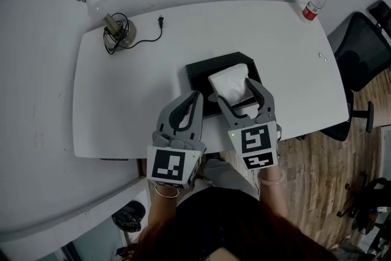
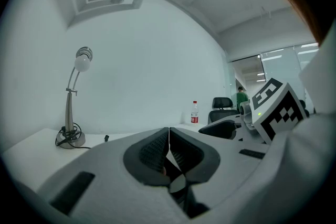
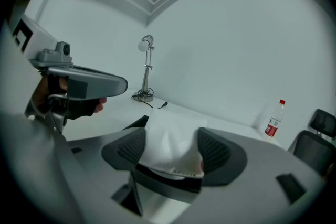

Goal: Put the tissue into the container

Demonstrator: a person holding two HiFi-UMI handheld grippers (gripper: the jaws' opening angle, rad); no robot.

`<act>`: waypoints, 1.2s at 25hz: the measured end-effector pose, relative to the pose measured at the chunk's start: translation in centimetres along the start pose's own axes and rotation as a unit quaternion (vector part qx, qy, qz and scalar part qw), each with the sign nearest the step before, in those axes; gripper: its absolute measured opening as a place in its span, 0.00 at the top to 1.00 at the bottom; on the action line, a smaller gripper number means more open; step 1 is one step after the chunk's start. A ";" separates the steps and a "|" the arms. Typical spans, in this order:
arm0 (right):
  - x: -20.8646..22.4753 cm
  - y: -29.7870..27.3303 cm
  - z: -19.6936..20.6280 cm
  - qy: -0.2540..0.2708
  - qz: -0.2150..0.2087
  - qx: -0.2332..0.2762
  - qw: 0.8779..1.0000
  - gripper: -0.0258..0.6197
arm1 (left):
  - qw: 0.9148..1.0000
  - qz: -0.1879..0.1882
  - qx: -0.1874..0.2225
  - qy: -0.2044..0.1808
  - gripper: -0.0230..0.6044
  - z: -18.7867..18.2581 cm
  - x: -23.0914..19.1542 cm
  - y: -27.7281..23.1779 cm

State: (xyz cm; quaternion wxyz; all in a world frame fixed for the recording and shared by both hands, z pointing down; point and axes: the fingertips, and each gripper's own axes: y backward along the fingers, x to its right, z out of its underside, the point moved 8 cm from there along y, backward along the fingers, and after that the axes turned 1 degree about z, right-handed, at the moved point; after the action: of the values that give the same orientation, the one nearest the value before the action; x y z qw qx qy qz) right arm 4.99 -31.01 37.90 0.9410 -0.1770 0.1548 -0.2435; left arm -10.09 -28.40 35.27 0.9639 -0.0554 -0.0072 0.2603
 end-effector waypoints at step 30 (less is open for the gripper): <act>0.6 -2.8 1.9 -0.008 -0.017 -0.101 0.995 0.44 | 1.000 -0.007 -0.021 0.005 0.92 1.3 -0.5 -1.6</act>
State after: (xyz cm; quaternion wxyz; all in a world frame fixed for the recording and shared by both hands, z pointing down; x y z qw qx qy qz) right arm 5.08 -33.12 40.57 0.9151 -0.2754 0.1683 -0.2415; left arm -9.78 -29.86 36.73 0.9642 -0.0773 -0.0087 0.2535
